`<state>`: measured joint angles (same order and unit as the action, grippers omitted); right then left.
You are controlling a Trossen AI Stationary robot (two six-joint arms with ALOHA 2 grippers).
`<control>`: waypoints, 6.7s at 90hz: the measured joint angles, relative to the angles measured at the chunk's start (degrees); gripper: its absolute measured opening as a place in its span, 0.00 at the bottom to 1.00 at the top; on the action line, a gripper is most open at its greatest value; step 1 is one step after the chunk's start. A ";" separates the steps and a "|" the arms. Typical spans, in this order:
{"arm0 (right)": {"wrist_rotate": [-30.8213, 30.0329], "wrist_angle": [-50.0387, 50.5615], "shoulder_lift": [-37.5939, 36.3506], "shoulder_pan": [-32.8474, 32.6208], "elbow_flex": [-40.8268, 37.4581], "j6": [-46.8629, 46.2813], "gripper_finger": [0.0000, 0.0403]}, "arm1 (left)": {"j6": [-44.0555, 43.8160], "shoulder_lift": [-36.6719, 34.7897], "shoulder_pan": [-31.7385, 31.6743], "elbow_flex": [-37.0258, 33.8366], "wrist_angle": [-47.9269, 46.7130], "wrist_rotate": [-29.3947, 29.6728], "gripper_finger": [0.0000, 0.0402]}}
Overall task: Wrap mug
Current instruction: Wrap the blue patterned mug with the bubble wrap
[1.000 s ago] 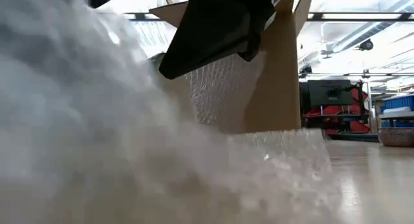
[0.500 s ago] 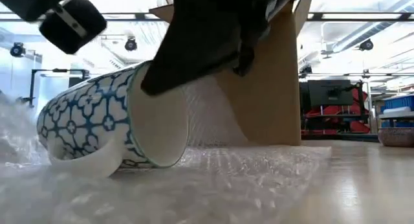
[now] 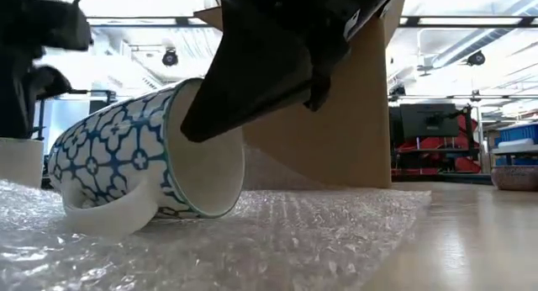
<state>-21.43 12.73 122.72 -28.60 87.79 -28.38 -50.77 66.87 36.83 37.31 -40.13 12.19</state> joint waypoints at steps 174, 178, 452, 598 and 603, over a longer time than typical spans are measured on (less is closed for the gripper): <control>0.88 0.64 0.09 0.88 -0.02 2.08 0.01 | 13.05 6.89 -0.76 -15.27 25.45 4.92 0.00; 0.94 0.68 0.09 0.90 -0.02 2.00 0.01 | 14.15 6.94 -0.46 -14.72 26.07 4.79 0.00; 2.12 0.68 0.11 1.38 -0.04 2.47 0.01 | 19.72 12.87 -2.79 -5.91 22.43 -4.91 0.29; 2.48 0.76 0.17 1.90 -0.04 2.86 0.01 | 27.82 13.06 -4.34 1.02 34.77 -3.59 0.70; 2.51 0.76 0.17 1.90 -0.04 2.91 0.01 | 28.02 14.41 -4.34 1.71 35.07 -3.57 0.70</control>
<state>-18.92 13.49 122.89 -26.70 87.74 -25.47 -22.75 81.27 32.49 39.02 -5.06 8.62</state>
